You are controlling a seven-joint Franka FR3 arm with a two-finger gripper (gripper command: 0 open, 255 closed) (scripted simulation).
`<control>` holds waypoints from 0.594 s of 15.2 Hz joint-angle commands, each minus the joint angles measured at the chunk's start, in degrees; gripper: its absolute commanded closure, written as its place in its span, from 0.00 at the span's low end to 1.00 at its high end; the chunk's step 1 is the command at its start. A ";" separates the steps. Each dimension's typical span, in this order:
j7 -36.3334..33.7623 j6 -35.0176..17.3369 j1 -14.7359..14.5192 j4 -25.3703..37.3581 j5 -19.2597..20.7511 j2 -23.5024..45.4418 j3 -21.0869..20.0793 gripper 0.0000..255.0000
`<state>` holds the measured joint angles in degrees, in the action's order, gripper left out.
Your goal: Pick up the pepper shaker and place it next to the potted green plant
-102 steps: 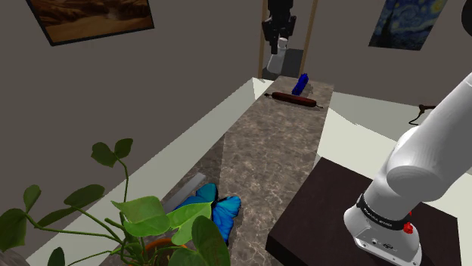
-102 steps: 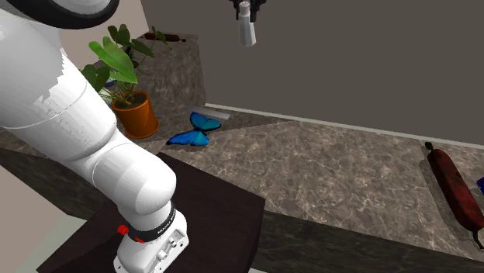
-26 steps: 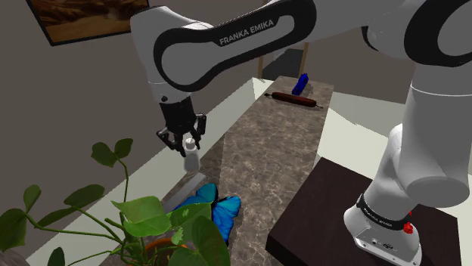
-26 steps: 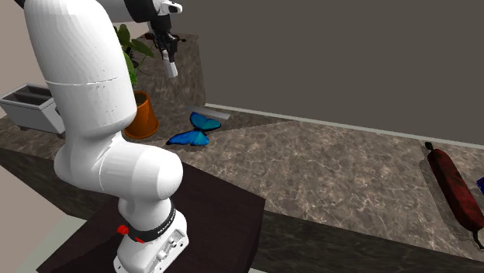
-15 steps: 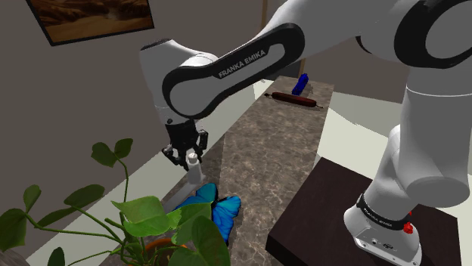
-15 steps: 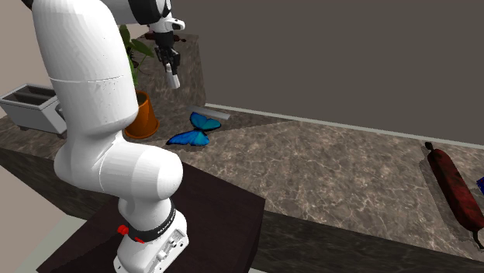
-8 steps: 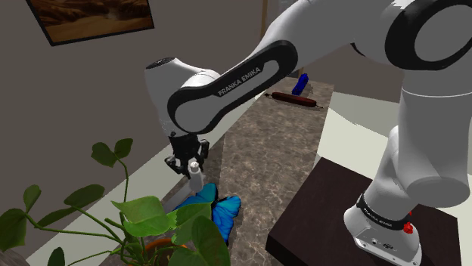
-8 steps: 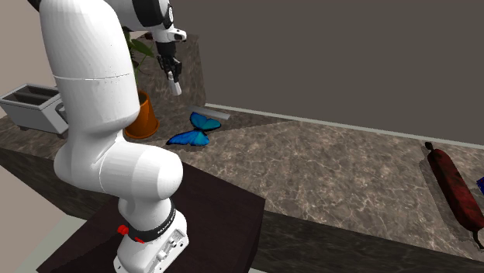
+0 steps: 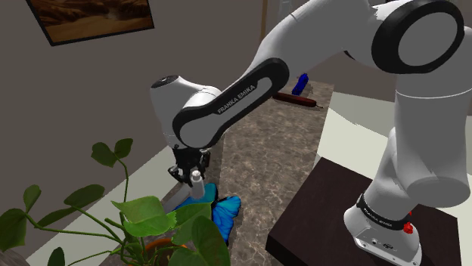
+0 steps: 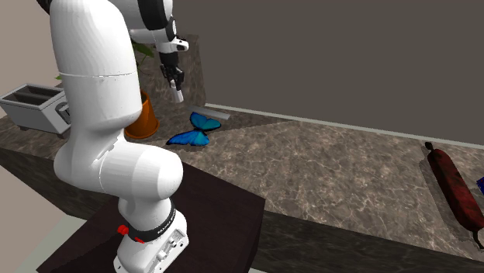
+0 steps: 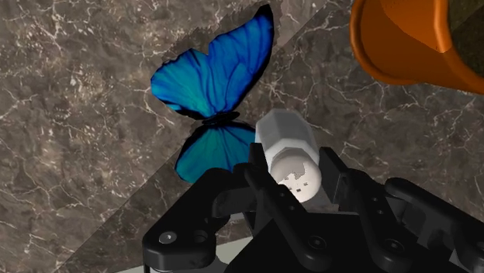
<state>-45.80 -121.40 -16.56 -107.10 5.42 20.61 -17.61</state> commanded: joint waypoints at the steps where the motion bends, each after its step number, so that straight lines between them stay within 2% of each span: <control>1: -0.18 -1.24 -0.10 -0.47 0.30 0.78 0.12 1.00; 9: -0.94 -6.14 -0.60 -1.85 1.65 4.44 0.80 1.00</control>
<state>-46.72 -127.01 -17.12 -109.06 6.87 24.43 -16.94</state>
